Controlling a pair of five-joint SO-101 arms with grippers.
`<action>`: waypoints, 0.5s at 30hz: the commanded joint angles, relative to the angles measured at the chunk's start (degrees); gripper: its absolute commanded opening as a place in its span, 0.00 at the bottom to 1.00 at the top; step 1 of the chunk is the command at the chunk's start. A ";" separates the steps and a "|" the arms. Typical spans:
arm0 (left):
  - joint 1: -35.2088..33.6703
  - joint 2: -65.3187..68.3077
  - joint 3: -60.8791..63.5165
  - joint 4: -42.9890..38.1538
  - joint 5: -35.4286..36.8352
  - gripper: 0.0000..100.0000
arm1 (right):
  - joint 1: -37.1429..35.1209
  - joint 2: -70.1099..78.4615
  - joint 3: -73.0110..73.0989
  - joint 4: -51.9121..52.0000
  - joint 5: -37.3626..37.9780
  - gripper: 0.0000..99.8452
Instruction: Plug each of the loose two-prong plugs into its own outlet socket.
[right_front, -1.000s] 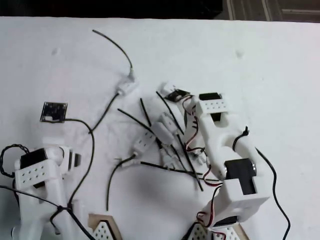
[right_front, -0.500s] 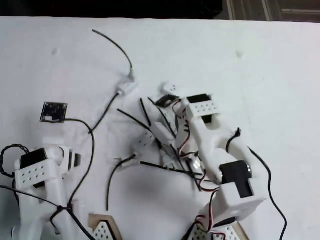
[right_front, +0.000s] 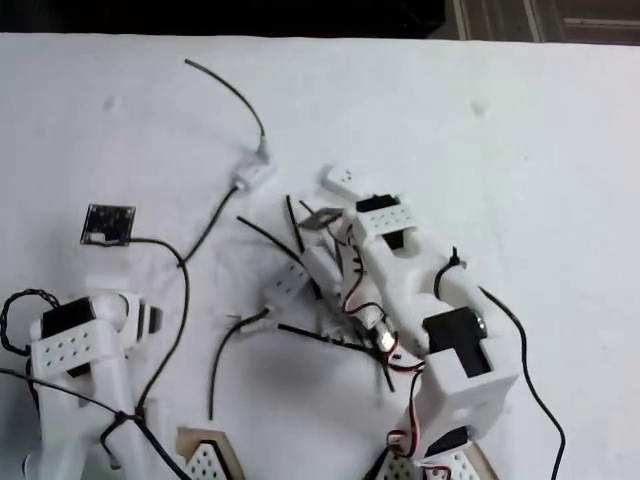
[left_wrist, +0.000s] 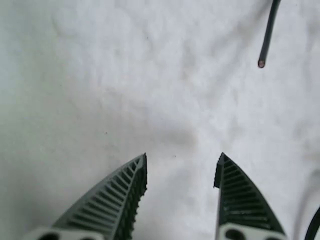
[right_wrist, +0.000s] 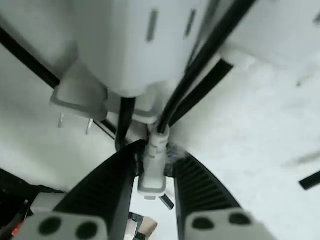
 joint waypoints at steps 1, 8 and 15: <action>-0.48 -1.36 -0.18 -0.79 0.00 0.23 | -0.57 -3.30 -1.76 4.18 -0.18 0.02; -0.48 -1.36 -0.18 -0.88 0.00 0.23 | -0.57 -16.75 -1.41 10.42 -0.09 0.02; -0.48 -1.36 -0.18 -0.79 0.35 0.23 | 2.33 -31.25 -1.23 11.82 -0.18 0.02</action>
